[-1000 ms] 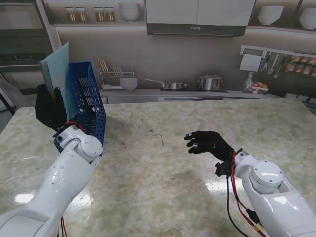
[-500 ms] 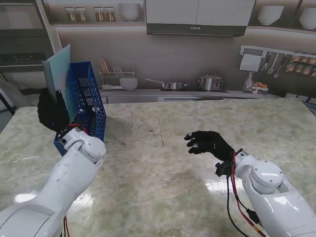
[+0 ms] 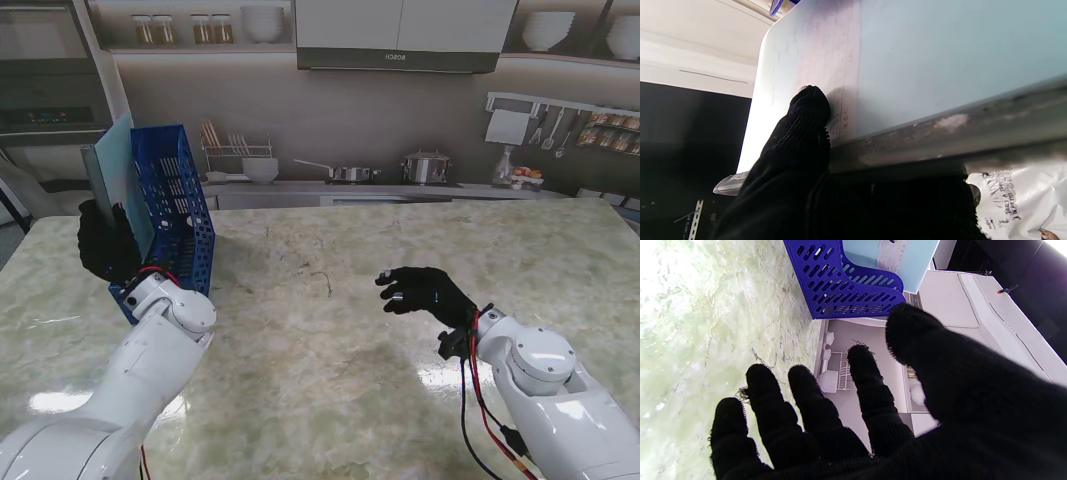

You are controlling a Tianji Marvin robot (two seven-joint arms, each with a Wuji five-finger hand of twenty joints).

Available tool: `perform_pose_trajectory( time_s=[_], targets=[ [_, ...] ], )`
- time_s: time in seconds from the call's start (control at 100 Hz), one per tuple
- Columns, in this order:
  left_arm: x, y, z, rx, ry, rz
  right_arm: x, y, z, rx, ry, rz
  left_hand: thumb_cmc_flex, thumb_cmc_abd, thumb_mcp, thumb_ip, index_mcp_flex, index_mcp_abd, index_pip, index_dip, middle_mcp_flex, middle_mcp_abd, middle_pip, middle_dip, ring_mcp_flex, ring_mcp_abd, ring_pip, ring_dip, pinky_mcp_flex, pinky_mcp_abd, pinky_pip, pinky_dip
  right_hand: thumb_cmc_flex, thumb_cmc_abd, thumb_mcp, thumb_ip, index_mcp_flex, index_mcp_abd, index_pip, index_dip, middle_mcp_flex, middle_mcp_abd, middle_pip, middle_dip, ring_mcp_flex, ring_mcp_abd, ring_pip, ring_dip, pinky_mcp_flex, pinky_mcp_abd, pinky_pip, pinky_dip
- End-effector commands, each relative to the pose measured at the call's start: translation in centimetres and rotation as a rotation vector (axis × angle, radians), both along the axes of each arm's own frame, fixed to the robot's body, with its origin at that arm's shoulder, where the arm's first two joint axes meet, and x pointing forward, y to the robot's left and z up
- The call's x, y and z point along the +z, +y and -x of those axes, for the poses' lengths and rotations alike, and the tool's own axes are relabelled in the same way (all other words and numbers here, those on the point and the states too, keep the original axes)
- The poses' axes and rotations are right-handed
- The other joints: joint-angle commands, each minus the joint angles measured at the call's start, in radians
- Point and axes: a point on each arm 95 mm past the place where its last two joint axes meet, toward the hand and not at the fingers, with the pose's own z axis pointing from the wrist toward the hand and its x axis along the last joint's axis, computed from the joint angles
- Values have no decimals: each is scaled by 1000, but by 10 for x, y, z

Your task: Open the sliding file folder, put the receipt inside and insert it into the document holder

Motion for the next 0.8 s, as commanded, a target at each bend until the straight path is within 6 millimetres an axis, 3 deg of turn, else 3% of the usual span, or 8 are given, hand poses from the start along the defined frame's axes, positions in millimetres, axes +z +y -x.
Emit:
perform_pose_trajectory(
  time_s=[0.0, 0.11, 0.24, 0.46, 0.54, 0.63, 0.69, 0.79],
  targets=[
    [2, -3, 5, 34, -44, 5, -2, 2, 3, 6, 4, -4, 124, 73, 21, -7, 37, -25, 6, 66, 29, -6, 44, -2, 12, 52, 34, 13, 6, -31, 34, 43, -22, -58, 20, 6, 18, -38, 18, -9, 14, -31, 1, -8, 7, -26, -13, -8, 4, 21, -7, -9],
    [0, -3, 6, 42, -39, 14, -2, 2, 3, 7, 3, -4, 75, 46, 27, 16, 34, -64, -23, 11, 5, 36, 22, -16, -4, 64, 33, 16, 1, -34, 32, 41, -22, -58, 20, 6, 17, -36, 18, -10, 15, -28, -1, -9, 7, -24, -13, -8, 4, 21, -8, -10],
    [-3, -2, 10, 53, -32, 14, -2, 2, 3, 6, 2, -4, -34, 3, 50, 41, -30, -6, -46, -167, -63, 101, -38, -36, -45, 90, 23, 27, -21, -40, 20, 47, -22, -58, 20, 5, 18, -35, 18, -11, 16, -28, -2, -9, 8, -23, -13, -8, 4, 22, -9, -12],
    [-8, -2, 16, 66, -14, 12, -2, 1, 3, 4, 1, -5, -234, 95, -43, 62, -141, 209, -154, -473, -247, 241, -170, -123, -179, 144, -43, 57, -71, -69, -1, 73, -24, -58, 19, 5, 17, -36, 18, -13, 17, -28, -4, -9, 6, -24, -14, -9, 4, 22, -9, -13],
    [-10, -2, 18, 60, -12, 33, -2, 1, 4, 3, -1, -4, -268, 98, -55, 58, -122, 289, -177, -621, -260, 289, -188, -173, -186, 167, -58, 55, -84, -72, -9, 84, -23, -58, 19, 5, 17, -34, 18, -14, 17, -27, -4, -9, 7, -22, -14, -9, 3, 23, -9, -14],
    [-11, -2, 20, 50, -7, 41, -2, 1, 4, 2, -2, -4, -342, 114, -64, 46, -75, 399, -290, -828, -295, 373, -299, -230, -232, 222, -137, 14, -94, -60, -33, 79, -25, -59, 18, 5, 16, -34, 17, -14, 17, -27, -4, -9, 4, -24, -16, -10, 2, 22, -10, -15],
    [-11, -3, 24, 35, -12, 49, -2, 1, 5, 0, -3, -4, -385, 124, -66, 39, -30, 452, -416, -967, -321, 435, -394, -278, -297, 285, -202, -9, -148, 9, -63, 89, -28, -59, 18, 5, 15, -33, 17, -15, 17, -27, -5, -9, 3, -22, -17, -10, 0, 22, -11, -16],
    [-9, -7, 34, -26, 2, 82, -2, 0, 5, -3, -4, -6, -470, 148, -69, 26, 57, 526, -767, -1175, -415, 549, -584, -383, -473, 426, -326, -68, -378, 227, -119, 217, -34, -62, 18, 4, 12, -29, 14, -17, 16, -21, -8, -10, -4, -23, -22, -12, -9, 20, -17, -19]
  ],
)
